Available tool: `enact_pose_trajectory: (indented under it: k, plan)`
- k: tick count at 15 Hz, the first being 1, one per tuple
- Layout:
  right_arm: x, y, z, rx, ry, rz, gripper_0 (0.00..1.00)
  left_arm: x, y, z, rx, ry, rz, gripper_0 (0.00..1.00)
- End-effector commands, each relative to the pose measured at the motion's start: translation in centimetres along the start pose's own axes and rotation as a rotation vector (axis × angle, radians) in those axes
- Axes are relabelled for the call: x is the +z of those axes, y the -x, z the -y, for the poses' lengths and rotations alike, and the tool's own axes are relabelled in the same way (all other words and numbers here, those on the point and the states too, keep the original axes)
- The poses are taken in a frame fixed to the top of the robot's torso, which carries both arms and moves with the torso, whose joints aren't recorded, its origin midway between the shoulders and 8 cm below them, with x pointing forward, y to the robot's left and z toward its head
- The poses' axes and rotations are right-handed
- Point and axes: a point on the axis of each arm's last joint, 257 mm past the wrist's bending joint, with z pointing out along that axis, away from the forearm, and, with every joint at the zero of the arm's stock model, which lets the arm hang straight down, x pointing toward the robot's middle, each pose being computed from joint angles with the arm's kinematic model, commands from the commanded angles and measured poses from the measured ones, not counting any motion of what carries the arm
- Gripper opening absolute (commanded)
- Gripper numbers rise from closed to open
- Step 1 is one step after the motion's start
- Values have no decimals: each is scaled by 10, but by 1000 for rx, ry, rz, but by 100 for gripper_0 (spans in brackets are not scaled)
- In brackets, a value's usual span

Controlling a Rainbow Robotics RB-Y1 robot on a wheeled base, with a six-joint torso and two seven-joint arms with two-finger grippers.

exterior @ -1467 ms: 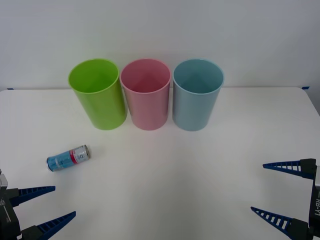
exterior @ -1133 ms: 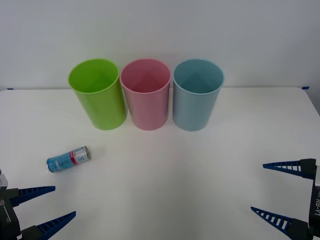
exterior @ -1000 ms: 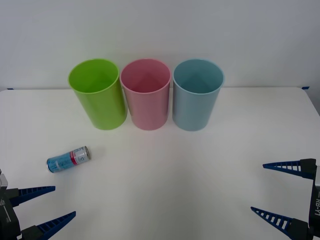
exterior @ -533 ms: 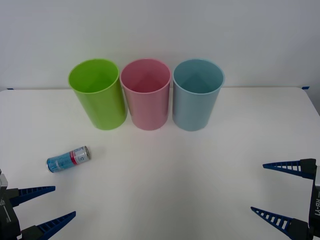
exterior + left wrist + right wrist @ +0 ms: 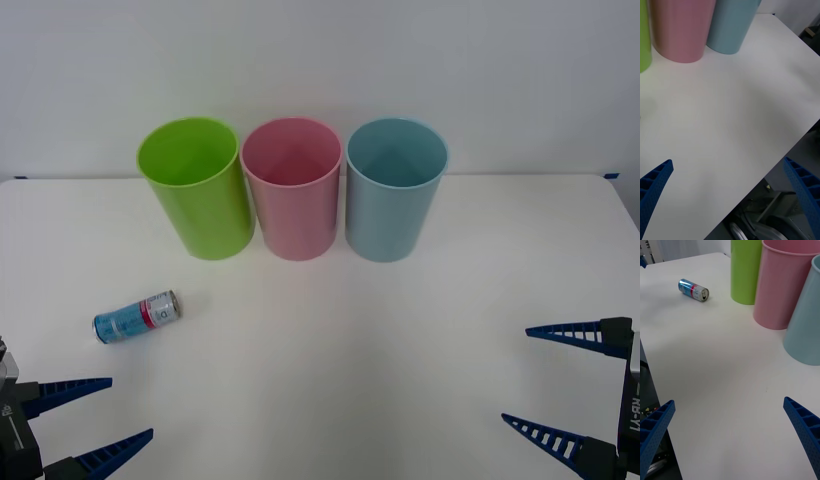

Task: Put cans in the blue bin and PET bottles in the pink bin and trash in the green bin.

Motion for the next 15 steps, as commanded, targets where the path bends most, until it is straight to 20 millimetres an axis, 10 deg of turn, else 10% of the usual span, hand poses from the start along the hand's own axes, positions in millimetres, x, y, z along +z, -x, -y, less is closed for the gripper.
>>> enact_pose_trajectory:
  k: [1,15]
  plan:
    - [0,0,0,0,0,0,100,0,0,4,1,-6,-7,100]
    - [0,0,0,0,0,0,100,4,33,-65,174,216,-109,100]
